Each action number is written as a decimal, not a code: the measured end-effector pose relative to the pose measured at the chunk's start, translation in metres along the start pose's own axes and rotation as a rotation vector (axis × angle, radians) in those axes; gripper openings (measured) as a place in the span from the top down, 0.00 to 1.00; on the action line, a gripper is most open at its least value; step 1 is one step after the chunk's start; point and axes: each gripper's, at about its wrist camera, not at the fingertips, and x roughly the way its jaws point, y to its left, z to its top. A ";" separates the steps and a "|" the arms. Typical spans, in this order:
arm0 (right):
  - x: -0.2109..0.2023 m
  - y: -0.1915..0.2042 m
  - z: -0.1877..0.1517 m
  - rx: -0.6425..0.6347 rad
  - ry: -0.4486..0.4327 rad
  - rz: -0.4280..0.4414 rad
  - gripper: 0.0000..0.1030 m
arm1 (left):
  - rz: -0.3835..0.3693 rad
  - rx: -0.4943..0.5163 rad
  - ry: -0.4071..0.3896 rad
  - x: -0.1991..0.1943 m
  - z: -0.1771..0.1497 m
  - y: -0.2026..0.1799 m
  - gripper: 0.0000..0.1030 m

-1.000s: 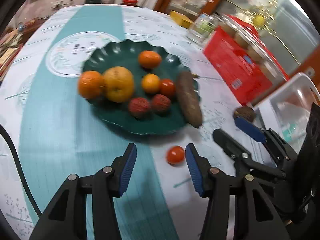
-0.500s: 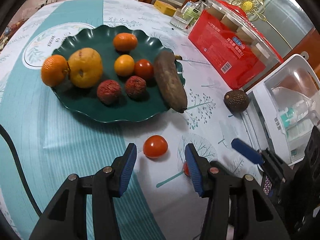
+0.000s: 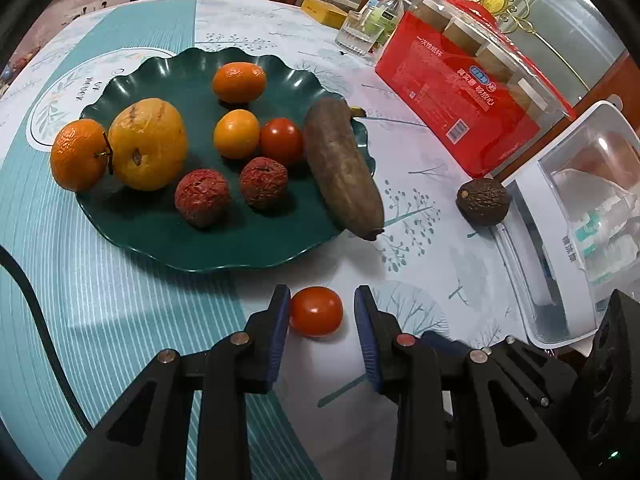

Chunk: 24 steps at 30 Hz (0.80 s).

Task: Organize fruits
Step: 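Grasp a red tomato with the left tool while the right tool grasps another tomato, then carry both red tomatoes onto the green plate and open both tools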

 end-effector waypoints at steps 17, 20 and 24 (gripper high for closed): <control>-0.005 0.002 0.010 -0.014 0.017 0.016 0.74 | 0.012 0.010 0.039 0.002 -0.006 0.001 0.72; -0.012 0.003 0.018 -0.014 0.005 0.017 0.74 | 0.025 -0.003 0.027 -0.009 -0.003 0.005 0.72; -0.021 0.007 0.032 -0.021 -0.027 0.039 0.74 | 0.058 -0.031 -0.013 -0.029 0.002 0.013 0.72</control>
